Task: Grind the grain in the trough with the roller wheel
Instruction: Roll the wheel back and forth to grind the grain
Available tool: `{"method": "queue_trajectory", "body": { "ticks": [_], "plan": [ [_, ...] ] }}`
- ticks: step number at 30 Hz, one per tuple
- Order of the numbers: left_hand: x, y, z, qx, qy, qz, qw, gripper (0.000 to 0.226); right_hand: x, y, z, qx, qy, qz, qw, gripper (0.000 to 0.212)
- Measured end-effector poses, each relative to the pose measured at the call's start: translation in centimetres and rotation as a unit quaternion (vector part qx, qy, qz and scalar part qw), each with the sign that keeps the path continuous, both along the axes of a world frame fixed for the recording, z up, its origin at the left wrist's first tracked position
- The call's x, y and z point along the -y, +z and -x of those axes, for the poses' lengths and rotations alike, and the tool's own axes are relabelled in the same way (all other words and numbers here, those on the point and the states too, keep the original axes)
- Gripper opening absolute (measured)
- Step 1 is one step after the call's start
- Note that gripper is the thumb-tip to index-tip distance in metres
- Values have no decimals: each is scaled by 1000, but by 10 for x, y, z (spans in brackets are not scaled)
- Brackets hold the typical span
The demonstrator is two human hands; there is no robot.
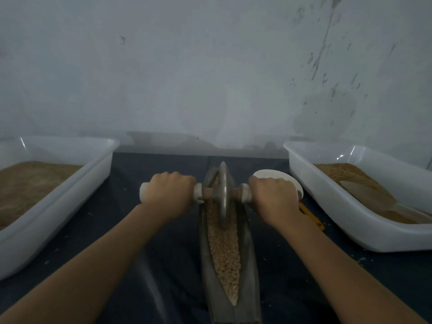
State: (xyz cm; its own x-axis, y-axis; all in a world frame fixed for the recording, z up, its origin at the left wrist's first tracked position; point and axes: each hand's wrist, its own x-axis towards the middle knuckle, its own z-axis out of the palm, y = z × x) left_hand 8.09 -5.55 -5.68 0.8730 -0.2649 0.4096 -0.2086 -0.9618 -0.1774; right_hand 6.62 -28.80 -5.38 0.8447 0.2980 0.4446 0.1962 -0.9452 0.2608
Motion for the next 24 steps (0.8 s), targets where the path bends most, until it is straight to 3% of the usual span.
{"method": "queue_trajectory", "body": {
  "ticks": [2, 4, 6, 8, 12, 16, 19, 24],
  "plan": [
    [-8, -4, 18, -36, -9, 24, 999, 26, -2, 5, 21, -14, 17, 19, 1000, 20],
    [-19, -12, 45, -73, -18, 29, 997, 24, -1, 5, 52, 47, 66, 28, 996, 17],
    [-26, -18, 77, -36, -52, 3, 998, 31, 1, 5, 81, 121, 115, 14, 986, 15],
    [-28, -16, 99, 24, -74, -20, 997, 48, 7, 4, 94, 138, 132, 6, 982, 22],
    [-13, -7, 88, 19, 21, -54, 998, 37, 16, -8, 70, 43, 111, -29, 992, 45],
    [5, 5, 31, 6, 34, -53, 998, 17, 14, -10, 15, -6, 41, -17, 999, 18],
    [9, 12, 6, -20, 35, -38, 998, 11, 10, -6, -4, -14, 30, -33, 999, 16],
    [-4, -5, 52, -15, 10, -12, 1000, 29, 11, -5, 48, 37, 73, -17, 996, 36]
  ]
}}
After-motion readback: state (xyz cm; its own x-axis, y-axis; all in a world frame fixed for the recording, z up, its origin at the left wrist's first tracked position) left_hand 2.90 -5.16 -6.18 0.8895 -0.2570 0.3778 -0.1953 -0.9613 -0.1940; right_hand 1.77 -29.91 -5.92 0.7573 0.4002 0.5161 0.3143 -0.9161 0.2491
